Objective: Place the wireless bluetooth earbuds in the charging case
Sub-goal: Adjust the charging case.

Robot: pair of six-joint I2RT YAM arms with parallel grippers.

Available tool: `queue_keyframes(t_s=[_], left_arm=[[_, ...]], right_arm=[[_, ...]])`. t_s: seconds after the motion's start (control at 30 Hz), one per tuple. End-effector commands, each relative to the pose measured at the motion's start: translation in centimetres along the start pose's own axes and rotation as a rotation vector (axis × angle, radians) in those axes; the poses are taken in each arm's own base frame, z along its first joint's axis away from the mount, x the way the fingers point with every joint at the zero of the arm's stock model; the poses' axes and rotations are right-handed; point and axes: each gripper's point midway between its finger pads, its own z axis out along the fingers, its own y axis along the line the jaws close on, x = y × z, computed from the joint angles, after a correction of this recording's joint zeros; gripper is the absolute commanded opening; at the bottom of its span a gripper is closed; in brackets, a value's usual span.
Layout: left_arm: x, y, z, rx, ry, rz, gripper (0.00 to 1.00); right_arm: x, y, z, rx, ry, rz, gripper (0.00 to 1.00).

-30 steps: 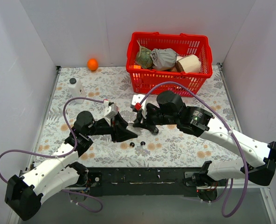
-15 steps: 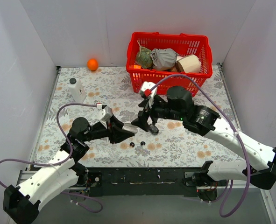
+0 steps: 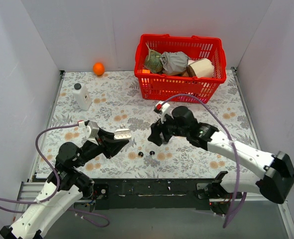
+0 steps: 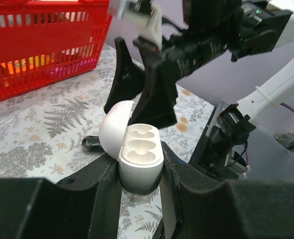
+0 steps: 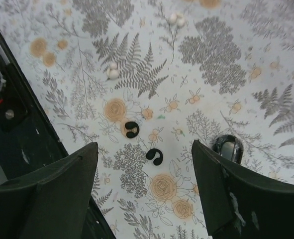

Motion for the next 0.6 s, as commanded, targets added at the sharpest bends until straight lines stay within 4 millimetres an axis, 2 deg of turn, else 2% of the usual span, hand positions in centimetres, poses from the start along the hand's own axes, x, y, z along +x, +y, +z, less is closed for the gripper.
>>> queue_keyframes(t_s=[0.0, 0.1, 0.17, 0.23, 0.27, 0.33, 0.37, 0.4, 0.43, 0.47, 0.53, 0.57], left_arm=[[0.8, 2.3, -1.3, -0.158, 0.001, -0.038, 0.00], [0.1, 2.9, -1.8, -0.209, -0.025, -0.038, 0.00], [0.3, 3.2, -1.9, -0.223, -0.018, -0.038, 0.00], [0.2, 3.1, -2.0, -0.227, -0.017, -0.045, 0.00], [0.2, 3.2, -2.0, -0.229, -0.017, -0.049, 0.00], [0.2, 3.2, -2.0, -0.230, -0.024, -0.057, 0.00], [0.2, 3.1, -2.0, -0.228, -0.029, -0.059, 0.00], [-0.1, 3.1, -2.1, -0.231, -0.041, -0.060, 0.00], [-0.4, 2.9, -2.3, -0.226, -0.054, -0.060, 0.00], [-0.4, 2.9, -2.4, -0.227, -0.061, -0.063, 0.00], [-0.9, 2.5, -2.7, -0.215, -0.086, -0.060, 0.00], [-0.9, 2.4, -2.8, -0.212, -0.089, -0.059, 0.00]], right_arm=[[1.6, 0.7, 3.5, -0.049, 0.030, 0.001, 0.81], [2.7, 0.9, 6.4, -0.048, 0.057, -0.025, 0.74], [2.4, 1.3, 7.7, -0.058, 0.052, -0.035, 0.64], [2.7, 2.4, 9.2, -0.077, 0.058, -0.052, 0.64], [2.2, 2.4, 9.8, -0.057, 0.033, -0.022, 0.78], [2.5, 3.5, 11.4, -0.107, 0.066, -0.027, 0.89], [3.5, 3.6, 11.7, -0.106, 0.120, -0.058, 0.90], [4.4, 3.7, 12.7, -0.107, 0.160, -0.081, 0.88], [3.7, 4.7, 13.2, -0.126, 0.160, -0.111, 0.84], [3.9, 5.2, 13.5, -0.157, 0.175, -0.141, 0.75], [4.8, 6.4, 14.4, -0.205, 0.196, -0.155, 0.70], [4.9, 6.6, 14.7, -0.218, 0.197, -0.164, 0.63]])
